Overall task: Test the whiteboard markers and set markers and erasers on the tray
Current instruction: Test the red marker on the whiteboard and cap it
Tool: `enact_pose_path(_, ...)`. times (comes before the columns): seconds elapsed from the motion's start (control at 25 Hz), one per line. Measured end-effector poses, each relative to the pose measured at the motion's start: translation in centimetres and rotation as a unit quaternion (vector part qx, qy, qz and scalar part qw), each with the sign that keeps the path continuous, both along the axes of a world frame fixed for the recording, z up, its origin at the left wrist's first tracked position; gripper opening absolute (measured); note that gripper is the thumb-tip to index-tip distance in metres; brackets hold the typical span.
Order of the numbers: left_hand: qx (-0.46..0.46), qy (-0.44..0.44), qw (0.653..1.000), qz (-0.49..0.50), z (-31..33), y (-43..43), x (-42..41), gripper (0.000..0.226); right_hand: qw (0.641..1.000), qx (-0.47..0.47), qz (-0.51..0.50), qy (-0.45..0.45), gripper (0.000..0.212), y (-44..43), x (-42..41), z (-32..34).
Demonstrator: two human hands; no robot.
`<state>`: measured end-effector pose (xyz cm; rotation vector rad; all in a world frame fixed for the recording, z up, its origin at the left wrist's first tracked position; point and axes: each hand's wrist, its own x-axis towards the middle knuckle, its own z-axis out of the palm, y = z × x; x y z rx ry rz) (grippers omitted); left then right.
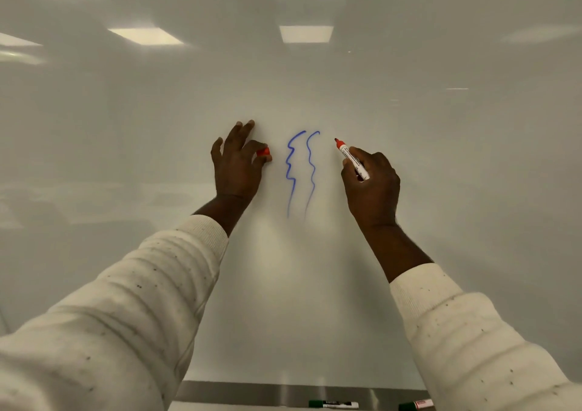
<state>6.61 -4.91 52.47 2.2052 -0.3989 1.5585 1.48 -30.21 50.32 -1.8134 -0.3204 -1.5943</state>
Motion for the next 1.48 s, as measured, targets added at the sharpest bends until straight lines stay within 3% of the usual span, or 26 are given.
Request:
enact_pose_path(0.24,-0.021,0.006,1.0,-0.019,-0.7,-0.5,-0.1,0.011,0.998,-0.001,-0.032,0.047,0.032,-0.2,1.6,0.6)
enact_pose_path(0.4,-0.017,0.008,1.0,-0.009,-0.6,-0.5,0.0,0.011,0.996,-0.07,-0.044,0.046,0.031,0.9,0.9,0.0)
enact_pose_path(0.88,-0.009,0.052,0.999,0.005,-1.8,-0.5,-0.7,0.01,0.988,-0.104,-0.048,0.101,0.03,-0.2,-1.1,-8.4)
enact_pose_path(0.96,-0.003,0.065,0.998,0.006,-2.8,-0.4,-1.1,0.01,0.982,-0.146,-0.028,0.12,0.025,0.2,-1.6,-10.3)
enact_pose_path(1.24,0.011,0.08,0.997,0.011,-9.3,-0.4,-2.9,0.018,0.983,-0.091,0.062,0.149,0.027,0.4,-2.7,-13.3)
enact_pose_path(1.48,0.055,0.137,0.989,0.027,-17.0,-0.7,-5.8,0.018,0.969,-0.132,0.025,0.208,0.028,0.8,-3.1,-18.3)
